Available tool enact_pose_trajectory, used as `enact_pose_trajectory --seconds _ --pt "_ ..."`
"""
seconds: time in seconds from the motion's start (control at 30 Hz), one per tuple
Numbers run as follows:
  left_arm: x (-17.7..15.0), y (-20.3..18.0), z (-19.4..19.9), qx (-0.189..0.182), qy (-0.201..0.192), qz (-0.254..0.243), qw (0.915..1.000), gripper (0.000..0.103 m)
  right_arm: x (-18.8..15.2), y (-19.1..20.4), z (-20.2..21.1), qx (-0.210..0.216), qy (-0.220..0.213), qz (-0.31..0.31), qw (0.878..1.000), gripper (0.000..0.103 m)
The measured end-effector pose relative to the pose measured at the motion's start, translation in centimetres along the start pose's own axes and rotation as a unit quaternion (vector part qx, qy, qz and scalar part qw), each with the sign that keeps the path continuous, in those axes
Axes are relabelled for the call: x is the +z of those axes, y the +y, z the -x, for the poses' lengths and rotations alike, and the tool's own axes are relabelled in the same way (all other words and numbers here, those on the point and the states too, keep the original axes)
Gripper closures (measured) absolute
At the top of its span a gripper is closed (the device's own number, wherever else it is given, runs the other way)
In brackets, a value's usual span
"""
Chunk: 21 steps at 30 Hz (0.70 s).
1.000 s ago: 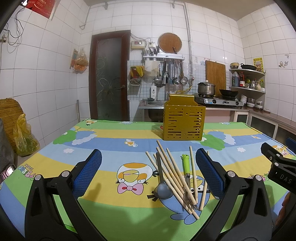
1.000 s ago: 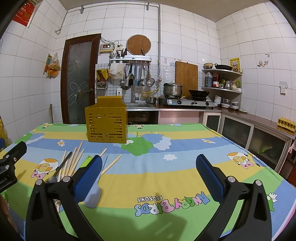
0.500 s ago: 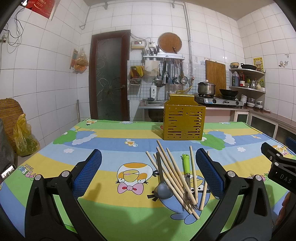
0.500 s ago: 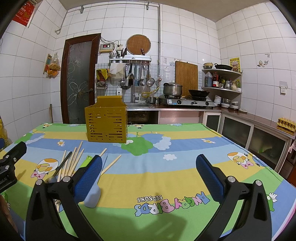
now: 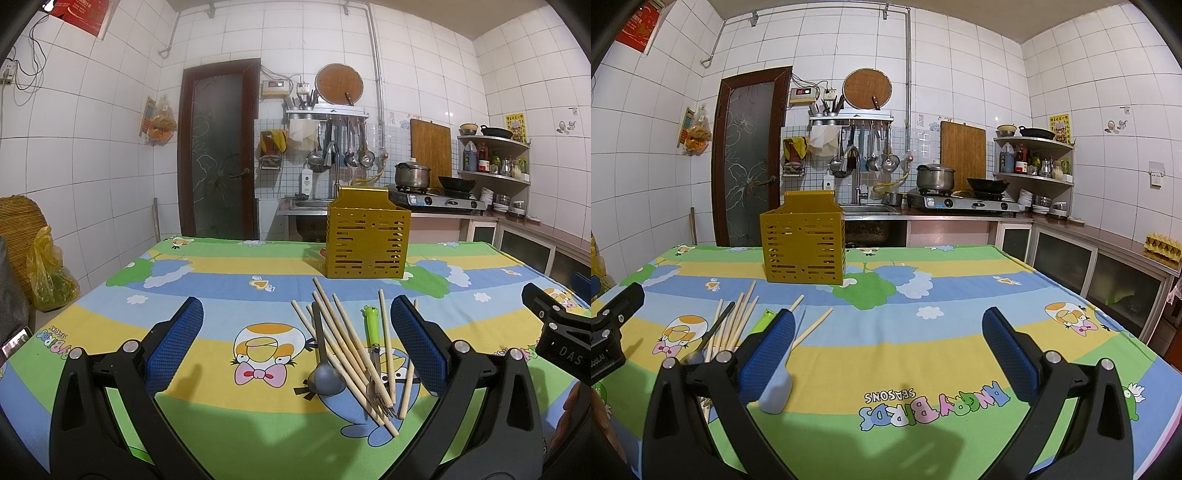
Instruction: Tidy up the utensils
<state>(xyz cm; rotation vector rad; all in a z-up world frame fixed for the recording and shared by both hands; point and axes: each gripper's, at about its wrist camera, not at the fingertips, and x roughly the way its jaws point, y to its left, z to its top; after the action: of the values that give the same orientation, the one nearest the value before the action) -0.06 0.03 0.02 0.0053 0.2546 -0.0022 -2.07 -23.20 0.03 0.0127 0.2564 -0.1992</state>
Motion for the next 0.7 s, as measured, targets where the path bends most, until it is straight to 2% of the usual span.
enact_pose_trajectory --seconds 0.7 --pt "0.00 -0.01 0.01 0.000 0.001 -0.001 1.0000 0.005 -0.03 -0.03 0.00 0.000 0.000 0.000 1.000 0.004"
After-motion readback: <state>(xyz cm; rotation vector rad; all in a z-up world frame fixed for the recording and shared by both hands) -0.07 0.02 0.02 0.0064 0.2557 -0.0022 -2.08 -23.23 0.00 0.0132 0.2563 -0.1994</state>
